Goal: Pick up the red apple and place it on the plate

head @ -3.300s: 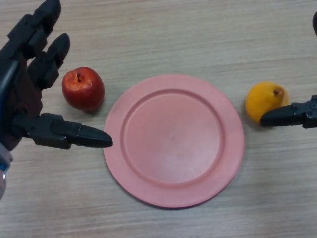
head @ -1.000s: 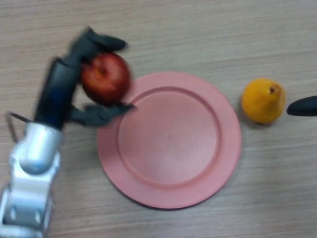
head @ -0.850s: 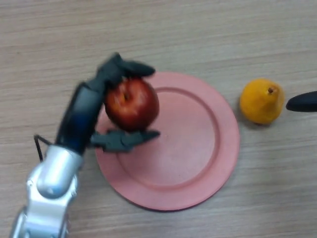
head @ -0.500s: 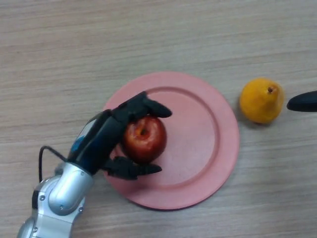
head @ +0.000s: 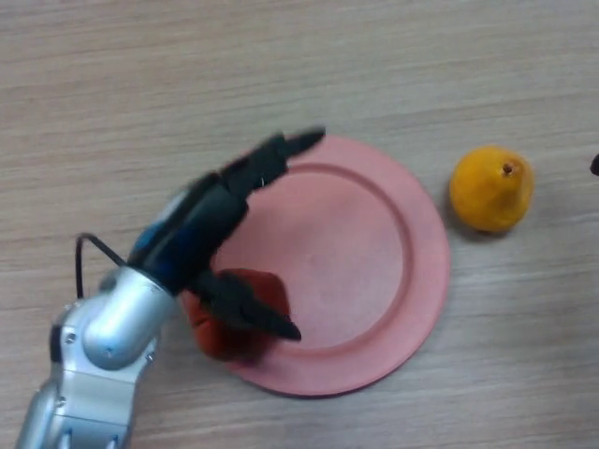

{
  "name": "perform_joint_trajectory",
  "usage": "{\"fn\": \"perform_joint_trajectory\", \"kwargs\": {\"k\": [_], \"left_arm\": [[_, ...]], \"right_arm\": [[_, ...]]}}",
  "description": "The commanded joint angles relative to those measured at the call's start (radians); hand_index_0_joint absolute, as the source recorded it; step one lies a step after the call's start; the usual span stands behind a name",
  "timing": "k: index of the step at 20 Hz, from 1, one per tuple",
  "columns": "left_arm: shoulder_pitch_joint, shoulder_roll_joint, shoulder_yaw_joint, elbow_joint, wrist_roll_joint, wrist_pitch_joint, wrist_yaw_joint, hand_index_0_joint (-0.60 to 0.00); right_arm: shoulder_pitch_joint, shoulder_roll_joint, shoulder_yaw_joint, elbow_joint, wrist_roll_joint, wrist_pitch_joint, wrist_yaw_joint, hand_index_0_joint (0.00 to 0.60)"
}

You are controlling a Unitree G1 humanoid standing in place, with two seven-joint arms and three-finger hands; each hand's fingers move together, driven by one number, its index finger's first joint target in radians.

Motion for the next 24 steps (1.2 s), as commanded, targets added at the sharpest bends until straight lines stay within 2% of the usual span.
{"fn": "perform_joint_trajectory", "kwargs": {"k": [1,2,4,5,6,8,9,10,11,12,13,14,15,17,20,24], "left_arm": [[-0.057,0.013,0.090,-0.211,-0.149,0.175,-0.024,0.000],[-0.070,0.020,0.100,-0.245,-0.179,0.239,-0.030,0.000],[-0.118,0.029,0.148,-0.242,-0.293,0.266,0.031,0.000],[-0.145,0.032,0.168,-0.258,-0.373,0.297,0.102,0.000],[-0.153,0.036,0.176,-0.270,-0.405,0.309,0.127,0.000],[-0.149,0.069,0.198,-0.317,-0.489,0.342,0.184,0.000],[-0.139,0.093,0.213,-0.347,-0.523,0.414,0.212,0.000],[-0.140,0.099,0.221,-0.360,-0.542,0.455,0.224,0.000],[-0.169,0.078,0.304,-0.406,-0.711,0.572,0.261,0.000],[-0.184,0.069,0.340,-0.413,-0.787,0.591,0.280,0.000],[-0.189,0.126,0.357,-0.410,-0.868,0.559,0.322,0.000],[-0.186,0.149,0.358,-0.411,-0.887,0.546,0.334,0.000],[-0.175,0.203,0.340,-0.399,-0.894,0.528,0.335,0.000],[-0.166,0.231,0.328,-0.360,-0.857,0.497,0.333,0.000],[-0.150,0.231,0.325,-0.322,-0.830,0.496,0.330,0.000],[-0.175,0.234,0.335,-0.284,-0.809,0.480,0.333,0.000]], "right_arm": [[-0.040,-0.069,-0.092,-0.054,0.005,-0.136,-0.022,0.000],[-0.040,-0.072,-0.101,-0.060,0.010,-0.130,-0.019,0.000],[-0.018,-0.073,-0.104,-0.084,0.009,-0.139,-0.010,0.000],[-0.017,-0.073,-0.109,-0.099,0.012,-0.125,-0.002,0.000],[-0.015,-0.072,-0.113,-0.106,0.016,-0.120,0.001,0.000],[-0.024,-0.078,-0.113,-0.128,0.023,-0.086,-0.004,0.000],[-0.014,-0.065,-0.115,-0.145,0.033,-0.080,-0.007,0.000],[-0.011,-0.060,-0.113,-0.151,0.038,-0.079,-0.009,0.000],[-0.010,-0.047,-0.101,-0.167,0.073,-0.058,-0.007,0.000],[-0.010,-0.043,-0.093,-0.172,0.087,-0.046,-0.007,0.000],[-0.012,-0.033,-0.079,-0.190,0.119,-0.016,-0.011,0.000],[-0.014,-0.034,-0.073,-0.193,0.122,-0.008,-0.014,0.000],[-0.018,-0.029,-0.057,-0.190,0.115,-0.013,-0.019,0.000],[-0.019,-0.021,-0.045,-0.179,0.108,-0.025,-0.016,0.000],[-0.026,-0.007,-0.010,-0.149,0.087,-0.048,-0.015,0.000],[-0.047,0.005,0.018,-0.131,0.078,-0.063,-0.005,0.000]]}}
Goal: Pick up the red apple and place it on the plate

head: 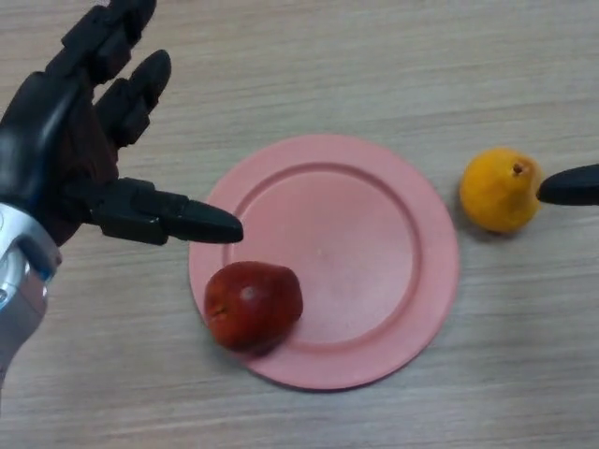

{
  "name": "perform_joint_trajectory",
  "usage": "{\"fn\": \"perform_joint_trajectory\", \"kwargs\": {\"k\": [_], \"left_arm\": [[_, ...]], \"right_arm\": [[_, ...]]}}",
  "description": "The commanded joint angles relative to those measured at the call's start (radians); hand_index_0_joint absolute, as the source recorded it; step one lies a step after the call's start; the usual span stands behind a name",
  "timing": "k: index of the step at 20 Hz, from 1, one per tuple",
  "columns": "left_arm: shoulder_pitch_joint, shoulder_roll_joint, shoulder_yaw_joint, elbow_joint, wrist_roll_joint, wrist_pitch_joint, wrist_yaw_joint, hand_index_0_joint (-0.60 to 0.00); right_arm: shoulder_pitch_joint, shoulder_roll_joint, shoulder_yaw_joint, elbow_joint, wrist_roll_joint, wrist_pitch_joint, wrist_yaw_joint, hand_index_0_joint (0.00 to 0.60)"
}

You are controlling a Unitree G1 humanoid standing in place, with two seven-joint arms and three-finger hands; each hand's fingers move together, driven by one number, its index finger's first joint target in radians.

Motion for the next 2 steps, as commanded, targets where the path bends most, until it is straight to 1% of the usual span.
{"fn": "perform_joint_trajectory", "kwargs": {"k": [1,2], "left_arm": [[-0.026,0.032,0.052,-0.036,0.046,-0.172,-0.003,0.000],[-0.021,0.031,0.046,-0.036,0.052,-0.172,-0.005,0.000]], "right_arm": [[-0.033,-0.029,-0.047,-0.046,-0.043,-0.150,-0.002,0.000],[-0.029,-0.027,-0.045,-0.046,-0.046,-0.149,0.001,0.000]]}}
